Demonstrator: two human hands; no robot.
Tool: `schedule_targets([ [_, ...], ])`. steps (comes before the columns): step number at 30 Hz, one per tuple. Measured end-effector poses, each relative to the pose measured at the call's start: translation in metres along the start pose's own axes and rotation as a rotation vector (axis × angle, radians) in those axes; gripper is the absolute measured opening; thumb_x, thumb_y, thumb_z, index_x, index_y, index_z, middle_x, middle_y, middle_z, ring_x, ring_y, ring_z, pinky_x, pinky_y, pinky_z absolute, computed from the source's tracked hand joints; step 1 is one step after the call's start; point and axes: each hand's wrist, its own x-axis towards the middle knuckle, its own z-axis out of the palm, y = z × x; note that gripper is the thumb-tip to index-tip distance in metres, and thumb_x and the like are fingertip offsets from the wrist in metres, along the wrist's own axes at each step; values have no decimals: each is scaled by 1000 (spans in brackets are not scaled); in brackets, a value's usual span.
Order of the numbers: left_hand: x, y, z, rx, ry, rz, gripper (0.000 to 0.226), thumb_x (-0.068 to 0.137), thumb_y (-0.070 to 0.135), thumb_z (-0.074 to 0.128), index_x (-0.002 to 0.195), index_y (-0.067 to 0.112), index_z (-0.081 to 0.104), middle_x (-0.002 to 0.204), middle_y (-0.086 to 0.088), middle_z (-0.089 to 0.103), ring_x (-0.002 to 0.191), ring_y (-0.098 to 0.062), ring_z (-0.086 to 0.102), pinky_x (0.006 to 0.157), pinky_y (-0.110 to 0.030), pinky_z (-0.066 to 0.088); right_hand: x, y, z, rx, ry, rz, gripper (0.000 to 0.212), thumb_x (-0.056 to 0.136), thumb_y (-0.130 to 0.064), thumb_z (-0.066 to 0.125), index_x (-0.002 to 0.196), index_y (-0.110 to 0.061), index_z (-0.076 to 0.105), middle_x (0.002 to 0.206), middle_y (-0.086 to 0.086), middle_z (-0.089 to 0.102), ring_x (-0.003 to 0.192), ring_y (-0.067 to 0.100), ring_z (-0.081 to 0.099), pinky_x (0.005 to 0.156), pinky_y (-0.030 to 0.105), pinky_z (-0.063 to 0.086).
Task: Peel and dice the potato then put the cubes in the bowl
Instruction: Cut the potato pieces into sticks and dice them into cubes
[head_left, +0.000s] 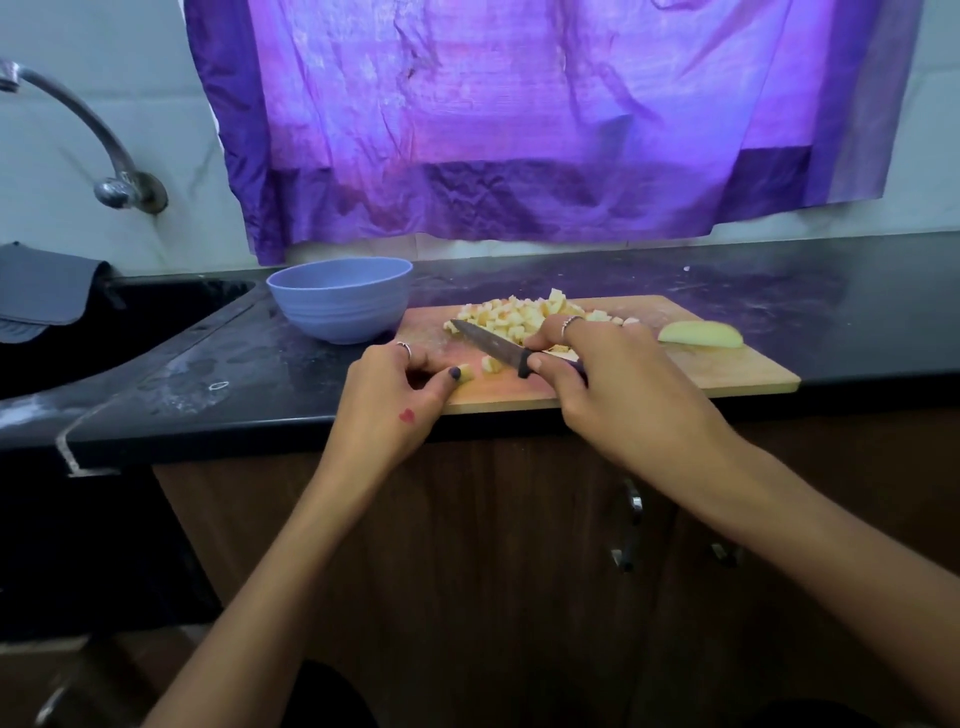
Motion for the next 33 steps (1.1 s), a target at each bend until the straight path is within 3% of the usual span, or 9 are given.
schedule_targets([
  [4, -3, 1, -1, -18, 25, -5, 18, 88, 23, 67, 101, 13, 75, 92, -1, 68, 89, -14, 60, 75, -25, 41, -1, -4, 5, -30, -10, -20, 19, 98, -31, 48, 112, -28, 60, 90, 3, 60, 81, 16, 53, 64, 32, 42],
  [8, -3, 2, 0, -34, 64, -19, 12, 87, 18, 68, 96, 12, 75, 86, 5, 67, 84, -8, 60, 75, -21, 42, -1, -7, 5, -45, -32, -15, 18, 98, -31, 49, 110, -29, 61, 91, 4, 63, 81, 20, 57, 64, 34, 48],
  [11, -1, 2, -1, -27, 58, -16, 8, 87, 16, 68, 92, 15, 75, 77, 15, 62, 75, -1, 56, 66, -13, 38, 0, -8, 2, -121, -28, -34, 18, 98, -30, 49, 110, -28, 61, 82, -3, 59, 71, 13, 50, 53, 26, 38],
  [14, 1, 2, -3, -22, 37, -19, 6, 86, 15, 70, 87, 16, 75, 73, 17, 61, 72, 0, 56, 63, -6, 37, 5, -13, 1, -188, -37, -47, 20, 99, -33, 46, 110, -27, 61, 69, -12, 41, 66, 11, 42, 50, 16, 26],
  [17, 2, 1, -3, -10, 48, -16, 5, 85, 15, 71, 83, 19, 75, 73, 13, 64, 69, 0, 56, 60, -7, 38, 15, -19, 5, -222, -70, -58, 20, 99, -33, 46, 110, -26, 60, 70, -9, 39, 61, 12, 43, 48, 24, 28],
  [22, 1, 2, -1, -6, 60, -30, 6, 86, 15, 70, 86, 16, 75, 75, 9, 65, 72, 0, 56, 63, -6, 37, 13, -18, 14, -209, -128, -90, 19, 99, -28, 48, 115, -24, 57, 73, -7, 40, 68, 14, 47, 61, 29, 41],
  [27, 1, 3, 1, 6, 81, -36, 8, 86, 15, 69, 89, 14, 76, 70, 14, 60, 70, 0, 56, 59, -4, 36, 3, -20, 10, -274, -148, -94, 23, 98, -25, 50, 122, -26, 52, 71, -8, 32, 59, 7, 35, 53, 27, 32],
  [30, 1, 4, 1, 12, 68, -40, 9, 86, 17, 69, 91, 13, 75, 70, 14, 59, 69, 0, 54, 59, -7, 35, -4, -20, 4, -353, -134, -129, 23, 98, -26, 49, 121, -28, 50, 66, -9, 31, 56, 5, 29, 57, 28, 31],
  [33, 1, 5, 1, 27, 70, -47, 11, 87, 21, 69, 90, 11, 74, 70, 13, 59, 67, -2, 52, 59, -8, 35, -6, -18, -5, -355, -113, -108, 22, 100, -27, 47, 121, -28, 52, 66, -9, 35, 63, 13, 42, 66, 30, 39],
])
